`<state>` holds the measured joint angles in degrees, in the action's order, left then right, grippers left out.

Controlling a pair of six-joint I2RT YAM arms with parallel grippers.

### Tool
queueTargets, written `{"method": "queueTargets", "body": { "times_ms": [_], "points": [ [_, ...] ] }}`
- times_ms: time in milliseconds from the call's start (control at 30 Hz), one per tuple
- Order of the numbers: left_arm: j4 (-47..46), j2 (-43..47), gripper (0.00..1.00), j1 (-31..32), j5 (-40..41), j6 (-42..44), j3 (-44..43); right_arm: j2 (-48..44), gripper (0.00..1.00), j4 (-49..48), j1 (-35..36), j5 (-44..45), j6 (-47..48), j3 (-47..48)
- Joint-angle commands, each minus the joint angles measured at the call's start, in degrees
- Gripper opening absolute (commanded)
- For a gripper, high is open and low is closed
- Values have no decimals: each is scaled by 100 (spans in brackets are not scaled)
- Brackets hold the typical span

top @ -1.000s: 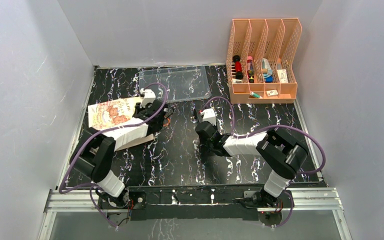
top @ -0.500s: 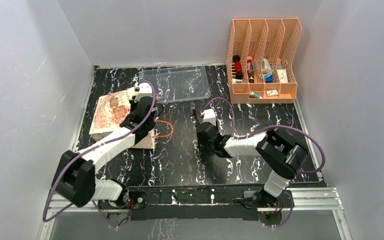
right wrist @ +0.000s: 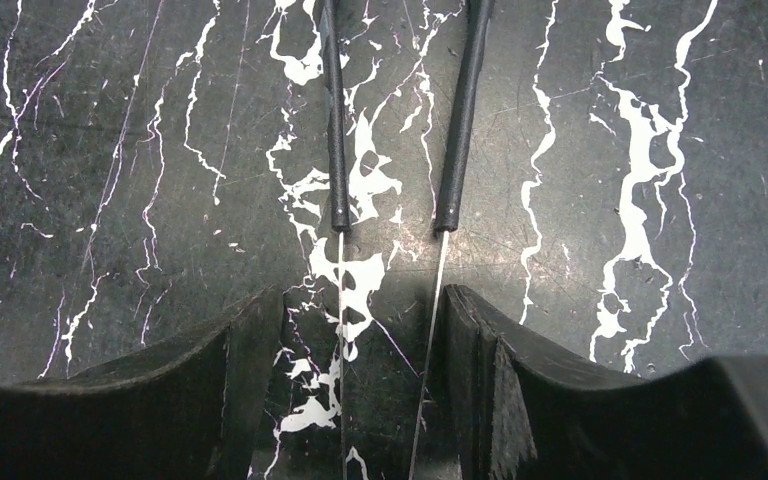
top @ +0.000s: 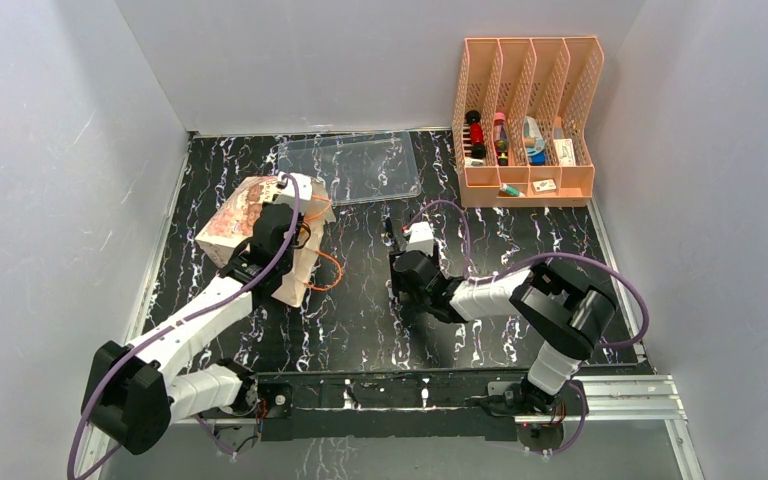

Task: Take the fake bread out of the paper bag
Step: Pick up the clamp at the center of the board.

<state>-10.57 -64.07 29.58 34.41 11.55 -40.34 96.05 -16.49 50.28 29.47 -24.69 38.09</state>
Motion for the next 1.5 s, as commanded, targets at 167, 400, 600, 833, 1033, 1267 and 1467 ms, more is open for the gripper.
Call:
{"method": "queueTargets", "body": {
  "times_ms": [167,400,600,833,1033,1267,1467],
  "points": [
    [-134,244,0,30,-711,241,-75,427,56,-188,95,387,-274,-240],
    [-89,262,0,30,-648,101,-58,794,46,-835,140,491,-476,-479],
    [-136,210,0,29,-576,37,-79,1032,21,-1058,308,640,-559,-496],
    [-248,308,0,30,-543,56,54,211,22,-534,624,704,-619,-500],
    [-264,362,0,28,-558,13,101,-1564,22,429,655,62,-851,-468],
    [-193,342,0,54,-611,-129,148,-2981,23,861,658,-838,-1228,-490],
    [-165,342,0,103,-598,-286,162,-3202,23,996,654,-1588,-1737,-259]
  ]
}}
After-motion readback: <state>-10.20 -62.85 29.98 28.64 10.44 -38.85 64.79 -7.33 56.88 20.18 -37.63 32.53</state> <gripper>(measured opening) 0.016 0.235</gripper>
